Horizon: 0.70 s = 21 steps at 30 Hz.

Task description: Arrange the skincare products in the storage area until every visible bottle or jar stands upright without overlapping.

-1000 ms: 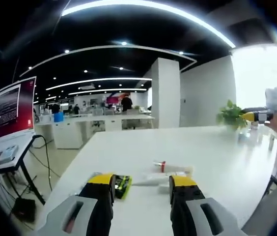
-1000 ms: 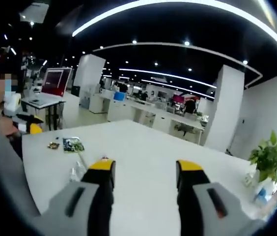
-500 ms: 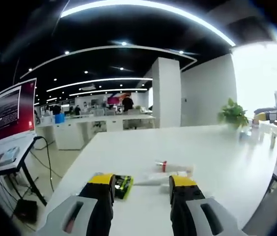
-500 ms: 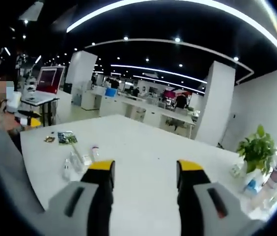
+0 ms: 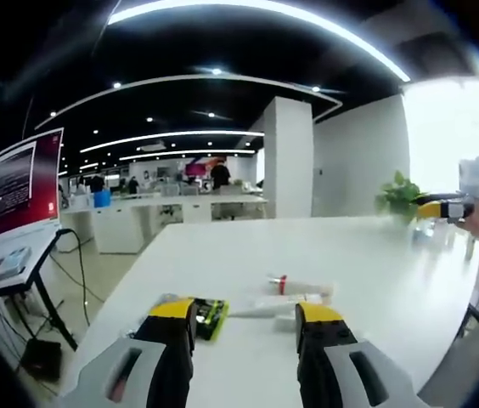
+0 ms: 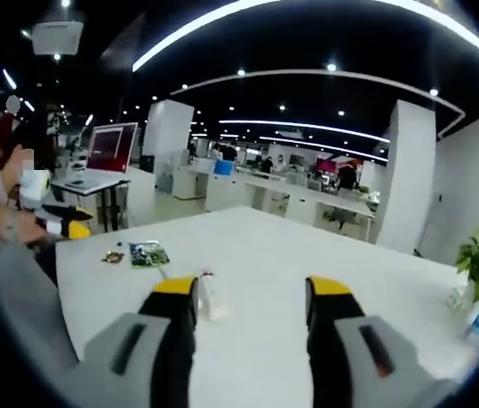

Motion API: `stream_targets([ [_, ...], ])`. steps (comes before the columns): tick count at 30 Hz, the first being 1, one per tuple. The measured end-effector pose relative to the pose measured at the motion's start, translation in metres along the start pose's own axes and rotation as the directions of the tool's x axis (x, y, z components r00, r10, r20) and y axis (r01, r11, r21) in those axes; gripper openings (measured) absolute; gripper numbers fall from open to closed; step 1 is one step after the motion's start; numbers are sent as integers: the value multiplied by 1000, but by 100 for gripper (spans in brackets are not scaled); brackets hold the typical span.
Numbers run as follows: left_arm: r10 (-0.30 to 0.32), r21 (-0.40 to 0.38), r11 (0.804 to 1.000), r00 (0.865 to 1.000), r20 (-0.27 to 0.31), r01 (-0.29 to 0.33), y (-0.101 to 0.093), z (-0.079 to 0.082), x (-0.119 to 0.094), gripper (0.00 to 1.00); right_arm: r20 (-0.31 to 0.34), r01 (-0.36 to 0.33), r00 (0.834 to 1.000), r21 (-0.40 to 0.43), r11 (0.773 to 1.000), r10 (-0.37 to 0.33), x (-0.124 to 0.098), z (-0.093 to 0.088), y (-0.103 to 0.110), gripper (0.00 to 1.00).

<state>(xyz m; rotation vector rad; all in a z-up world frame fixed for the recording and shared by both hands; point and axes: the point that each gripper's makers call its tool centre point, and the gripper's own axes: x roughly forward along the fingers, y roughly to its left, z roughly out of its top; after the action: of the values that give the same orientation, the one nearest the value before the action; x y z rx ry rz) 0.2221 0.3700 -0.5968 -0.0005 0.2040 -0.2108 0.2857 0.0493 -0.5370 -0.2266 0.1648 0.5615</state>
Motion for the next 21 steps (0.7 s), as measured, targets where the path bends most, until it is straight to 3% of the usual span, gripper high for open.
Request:
stream_targets([
  [7, -3, 5, 1000, 1000, -1, 3, -1, 0, 1, 48, -34, -77, 996, -9, 997, 76, 46, 5, 20, 51],
  [21, -4, -19, 1000, 1000, -1, 4, 3, 1, 2, 48, -104, -142, 985, -24, 990, 139, 110, 10, 29, 47],
])
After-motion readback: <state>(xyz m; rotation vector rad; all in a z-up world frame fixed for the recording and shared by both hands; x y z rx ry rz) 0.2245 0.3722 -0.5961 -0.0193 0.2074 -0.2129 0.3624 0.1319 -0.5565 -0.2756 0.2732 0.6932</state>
